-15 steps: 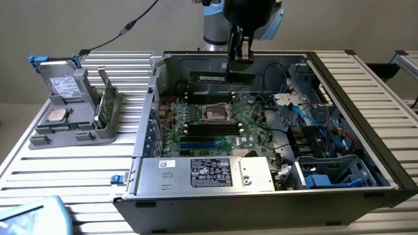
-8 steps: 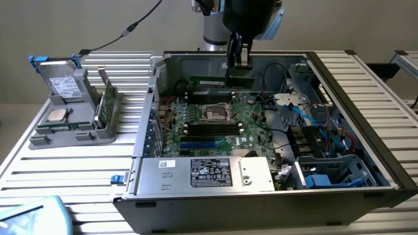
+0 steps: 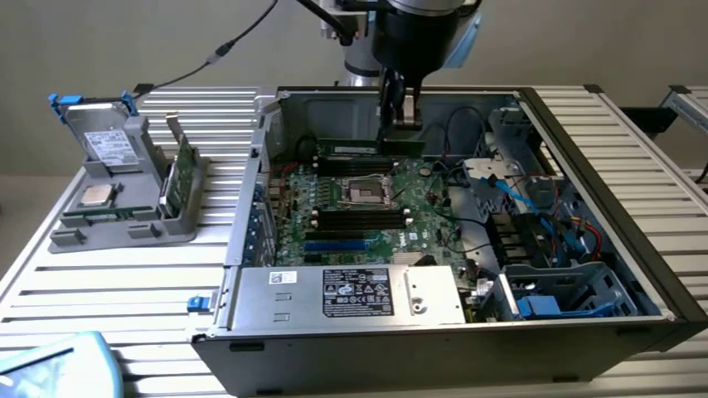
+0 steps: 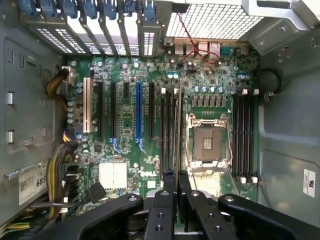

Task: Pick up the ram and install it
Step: 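Pick up the ram and move it above insertion slot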

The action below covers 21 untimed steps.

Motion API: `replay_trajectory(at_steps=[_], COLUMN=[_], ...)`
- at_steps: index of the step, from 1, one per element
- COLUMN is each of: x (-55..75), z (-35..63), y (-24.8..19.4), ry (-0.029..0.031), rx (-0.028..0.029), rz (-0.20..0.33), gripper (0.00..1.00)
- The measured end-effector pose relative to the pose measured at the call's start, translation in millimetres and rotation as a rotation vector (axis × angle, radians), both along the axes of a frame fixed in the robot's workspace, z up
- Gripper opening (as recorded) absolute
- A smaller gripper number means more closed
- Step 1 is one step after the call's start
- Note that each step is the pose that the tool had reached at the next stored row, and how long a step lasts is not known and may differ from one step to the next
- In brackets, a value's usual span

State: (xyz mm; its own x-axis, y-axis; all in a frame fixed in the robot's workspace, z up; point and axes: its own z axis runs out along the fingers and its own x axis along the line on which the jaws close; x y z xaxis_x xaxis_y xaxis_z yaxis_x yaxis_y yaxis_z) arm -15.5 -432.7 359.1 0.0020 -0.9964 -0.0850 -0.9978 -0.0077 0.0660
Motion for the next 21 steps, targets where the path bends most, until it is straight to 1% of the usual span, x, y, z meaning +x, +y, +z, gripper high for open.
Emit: replay_trajectory(at_steps=[5,9,12,13,15,16,19,21], x=[-7.2,-7.6,-7.6,-7.6,-7.2,-7.1,-7.1,-7.1], z=[-9.2,-16.5,-21.7,-23.0,-24.9,-26.0,-29.4,-32.2], y=[0.1,0.2,0.1,0.2,0.2,0.2,0.2,0.2], ry=[-0.0016,-0.0015,-0.0010,-0.0010,-0.0003,-0.0008,-0.0012,-0.0013], rx=[0.0040,0.0053,0.0055,0.0046,-0.0026,-0.0040,-0.0063,-0.0065], rz=[0.031,0.099,0.152,0.164,0.167,0.166,0.140,0.117], gripper=[0.13,0.13,0.13,0.13,0.13,0.13,0.13,0.13])
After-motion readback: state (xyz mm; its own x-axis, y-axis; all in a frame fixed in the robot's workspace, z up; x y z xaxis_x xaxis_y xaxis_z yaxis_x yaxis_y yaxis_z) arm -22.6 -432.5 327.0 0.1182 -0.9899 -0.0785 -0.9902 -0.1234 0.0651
